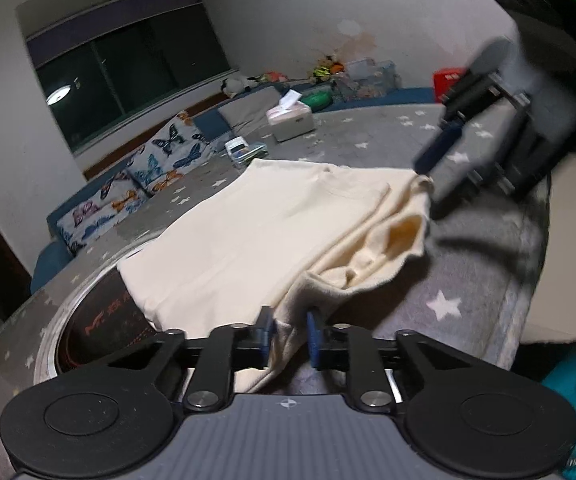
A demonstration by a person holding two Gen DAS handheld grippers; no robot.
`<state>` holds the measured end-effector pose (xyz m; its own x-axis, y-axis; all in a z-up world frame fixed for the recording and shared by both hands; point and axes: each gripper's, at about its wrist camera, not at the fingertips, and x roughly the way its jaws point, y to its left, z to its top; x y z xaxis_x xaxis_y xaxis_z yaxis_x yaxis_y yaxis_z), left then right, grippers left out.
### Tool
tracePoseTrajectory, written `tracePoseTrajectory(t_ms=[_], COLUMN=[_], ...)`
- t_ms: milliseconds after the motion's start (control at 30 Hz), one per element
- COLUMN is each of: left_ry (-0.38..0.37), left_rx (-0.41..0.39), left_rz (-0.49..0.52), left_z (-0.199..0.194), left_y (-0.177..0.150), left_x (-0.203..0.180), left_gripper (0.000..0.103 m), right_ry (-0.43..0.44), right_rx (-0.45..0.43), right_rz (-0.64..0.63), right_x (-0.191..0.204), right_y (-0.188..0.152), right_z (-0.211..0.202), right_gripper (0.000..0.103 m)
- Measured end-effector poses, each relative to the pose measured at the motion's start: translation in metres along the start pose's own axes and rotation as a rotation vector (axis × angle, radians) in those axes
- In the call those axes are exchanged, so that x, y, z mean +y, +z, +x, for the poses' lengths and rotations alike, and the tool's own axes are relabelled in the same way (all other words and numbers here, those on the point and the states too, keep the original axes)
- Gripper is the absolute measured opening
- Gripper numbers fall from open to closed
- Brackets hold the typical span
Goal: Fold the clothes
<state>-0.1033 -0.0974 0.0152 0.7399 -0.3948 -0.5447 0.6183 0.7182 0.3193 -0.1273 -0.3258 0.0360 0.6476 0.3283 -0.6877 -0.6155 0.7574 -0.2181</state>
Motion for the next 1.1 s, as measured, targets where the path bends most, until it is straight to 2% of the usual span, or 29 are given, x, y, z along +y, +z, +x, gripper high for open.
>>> tracePoseTrajectory(t_ms=[167, 333, 433, 533, 600, 667, 700, 833, 1100], left_ry=[-0.015, -0.026, -0.031, -0.036, -0.039, -0.038, -0.038, -0.027, -0.011], left_rx=[0.008, 0.01, 0.011, 0.013, 0.015, 0.019, 0.021, 0.028, 0.049], left_rz=[-0.12, -0.189, -0.215, -0.221, -0.213, -0.2, -0.194, -0.149, -0.045], left_z=[0.004, 0.009, 0.015, 0.017, 0.016, 0.013, 0.012, 0.005, 0.001], left_y=[0.01, 0.018, 0.022, 0.022, 0.019, 0.015, 0.013, 0.004, -0.01], left_x=[0.021, 0.035, 0.042, 0.046, 0.046, 0.046, 0.045, 0.042, 0.033], left_gripper=[0.012, 0.011, 0.011, 0.011, 0.015, 0.017, 0.023, 0.036, 0.036], right_ry=[-0.008, -0.016, -0.015, 0.002, 0.025, 0.043, 0.051, 0.075, 0.068], right_rx=[-0.024, -0.056, -0.073, -0.072, -0.064, -0.055, -0.054, -0.053, -0.065], right_rz=[-0.128, -0.163, -0.154, -0.129, -0.095, -0.055, -0.038, 0.02, 0.051], right_x=[0.016, 0.019, 0.015, 0.01, 0.004, -0.004, -0.006, -0.015, -0.018], right_y=[-0.003, 0.002, 0.008, 0.012, 0.016, 0.019, 0.02, 0.026, 0.034], right_z=[0.004, 0.02, 0.029, 0.037, 0.039, 0.041, 0.041, 0.041, 0.04], right_gripper=[0.056, 0.056, 0.049, 0.035, 0.024, 0.019, 0.017, 0.015, 0.014])
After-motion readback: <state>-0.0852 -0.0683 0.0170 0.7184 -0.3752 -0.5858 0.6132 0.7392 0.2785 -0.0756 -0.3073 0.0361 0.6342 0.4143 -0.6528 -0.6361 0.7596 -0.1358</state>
